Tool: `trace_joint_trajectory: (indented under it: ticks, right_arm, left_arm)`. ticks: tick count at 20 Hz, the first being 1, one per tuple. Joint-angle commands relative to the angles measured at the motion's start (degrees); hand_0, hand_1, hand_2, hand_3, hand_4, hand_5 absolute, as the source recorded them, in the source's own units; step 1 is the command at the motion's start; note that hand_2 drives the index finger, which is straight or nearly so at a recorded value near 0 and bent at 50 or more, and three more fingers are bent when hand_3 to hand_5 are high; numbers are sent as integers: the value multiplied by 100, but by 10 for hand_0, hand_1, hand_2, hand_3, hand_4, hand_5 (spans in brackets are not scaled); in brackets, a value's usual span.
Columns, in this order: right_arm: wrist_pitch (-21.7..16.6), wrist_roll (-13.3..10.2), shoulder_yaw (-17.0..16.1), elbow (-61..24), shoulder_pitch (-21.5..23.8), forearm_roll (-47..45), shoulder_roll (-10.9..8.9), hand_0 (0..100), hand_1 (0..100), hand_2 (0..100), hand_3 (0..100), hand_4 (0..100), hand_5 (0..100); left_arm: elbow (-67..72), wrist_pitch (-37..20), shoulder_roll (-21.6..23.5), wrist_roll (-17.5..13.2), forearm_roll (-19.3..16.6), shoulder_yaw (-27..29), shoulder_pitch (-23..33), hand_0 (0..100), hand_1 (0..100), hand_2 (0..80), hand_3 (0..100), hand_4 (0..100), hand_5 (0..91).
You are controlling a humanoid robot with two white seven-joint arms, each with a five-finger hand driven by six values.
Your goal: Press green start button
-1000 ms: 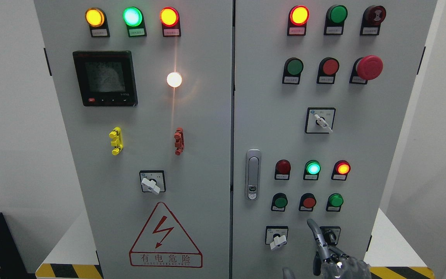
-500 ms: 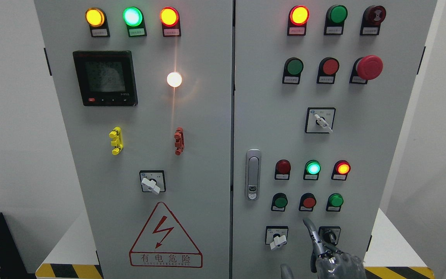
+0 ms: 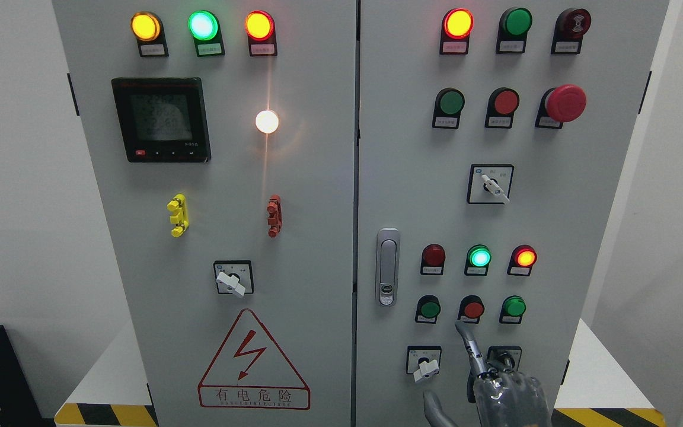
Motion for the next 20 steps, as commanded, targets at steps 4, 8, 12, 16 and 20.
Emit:
trace_joint_trajectory:
  ticks: [4, 8, 12, 16, 20]
  right_arm:
    - [8, 42, 170, 578, -300, 4, 15, 358, 338, 0, 905, 854, 1000]
    - [16, 50, 179, 657, -396, 4, 15, 363, 338, 0, 905, 854, 1000]
    - [25, 50, 170, 771, -484, 4, 15, 366, 337, 0, 905, 853, 1000]
    - [69, 59, 170, 877, -581, 4, 15, 369, 337, 0, 905, 853, 1000]
    - [87, 59, 161, 965, -643, 4, 15, 370, 338, 0, 905, 851, 1000]
  left_arm:
    - [-158, 3, -1, -5, 0, 0, -132, 120, 556, 0, 0, 0, 0]
    - [-158, 3, -1, -5, 0, 0, -132, 120, 556, 0, 0, 0, 0]
    - [-158, 3, -1, -5, 0, 0, -132, 120, 556, 0, 0, 0, 0]
    - [-158, 3, -1, -5, 0, 0, -132, 120, 556, 0, 0, 0, 0]
    - [-158, 3, 8, -5, 0, 0, -132, 120, 556, 0, 0, 0, 0]
